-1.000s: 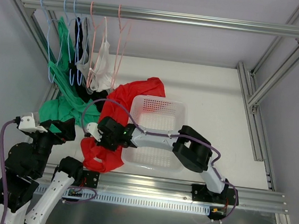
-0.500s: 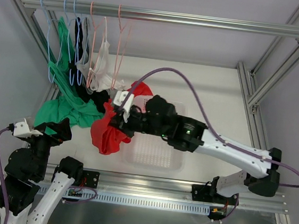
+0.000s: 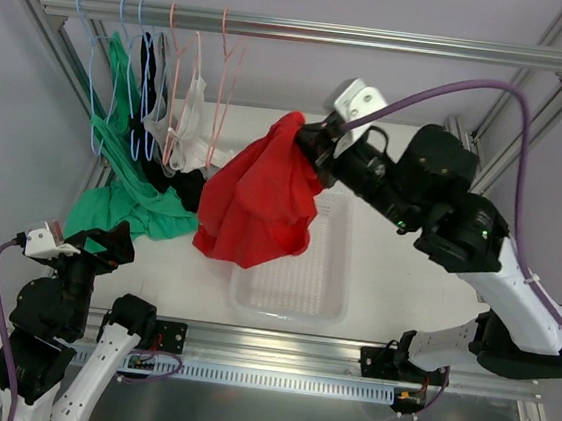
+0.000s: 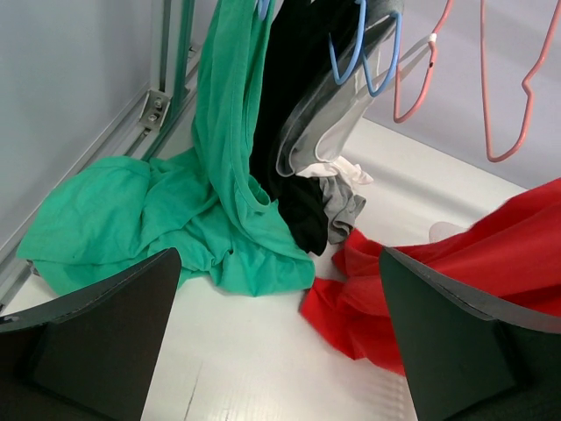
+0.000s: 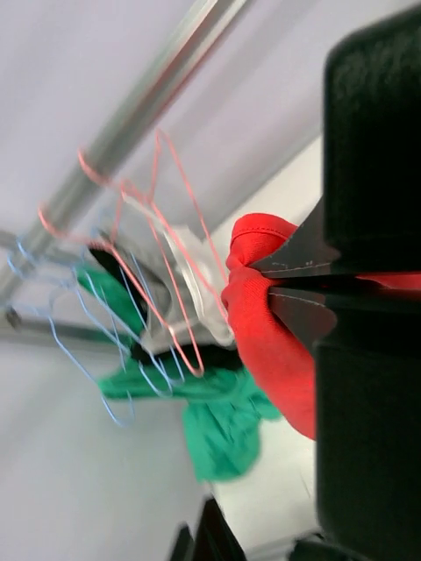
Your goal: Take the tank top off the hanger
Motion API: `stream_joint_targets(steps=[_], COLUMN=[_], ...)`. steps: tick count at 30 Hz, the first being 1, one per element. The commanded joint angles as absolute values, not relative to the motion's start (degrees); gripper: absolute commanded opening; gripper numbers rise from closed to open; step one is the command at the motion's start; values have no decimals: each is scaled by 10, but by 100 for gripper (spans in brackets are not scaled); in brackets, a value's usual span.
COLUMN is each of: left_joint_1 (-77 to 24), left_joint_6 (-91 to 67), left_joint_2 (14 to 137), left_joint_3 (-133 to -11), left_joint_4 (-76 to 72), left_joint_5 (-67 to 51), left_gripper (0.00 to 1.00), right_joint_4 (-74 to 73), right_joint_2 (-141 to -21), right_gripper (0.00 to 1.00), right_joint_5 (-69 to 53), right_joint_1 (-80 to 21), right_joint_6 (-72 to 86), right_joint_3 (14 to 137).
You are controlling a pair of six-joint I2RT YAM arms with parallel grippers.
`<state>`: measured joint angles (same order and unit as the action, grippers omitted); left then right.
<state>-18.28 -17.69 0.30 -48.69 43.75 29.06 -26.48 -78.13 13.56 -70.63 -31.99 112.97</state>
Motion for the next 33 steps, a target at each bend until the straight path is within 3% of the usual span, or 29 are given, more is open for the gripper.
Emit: stream_joint_targets(steps=[1,22,33], left_joint_1=[-179,-179,-179], left_joint_6=[-185,-187,-187], left_joint_2=[-15,-4,16], left_joint_3=[-483,-482,-481], left_joint_4=[416,417,417], left_joint_5=[295,281,273], left_gripper=[99,99,99], right_joint_4=[-267,-264,-250], right_joint_2=[-751,-729,-712], right_gripper=[0,0,0], right_joint_5=[184,277,311], right_joint_1=[-678,-622,-615], right_joint_6=[-357,-467,-495], right_joint_3=[1207,1326,1273])
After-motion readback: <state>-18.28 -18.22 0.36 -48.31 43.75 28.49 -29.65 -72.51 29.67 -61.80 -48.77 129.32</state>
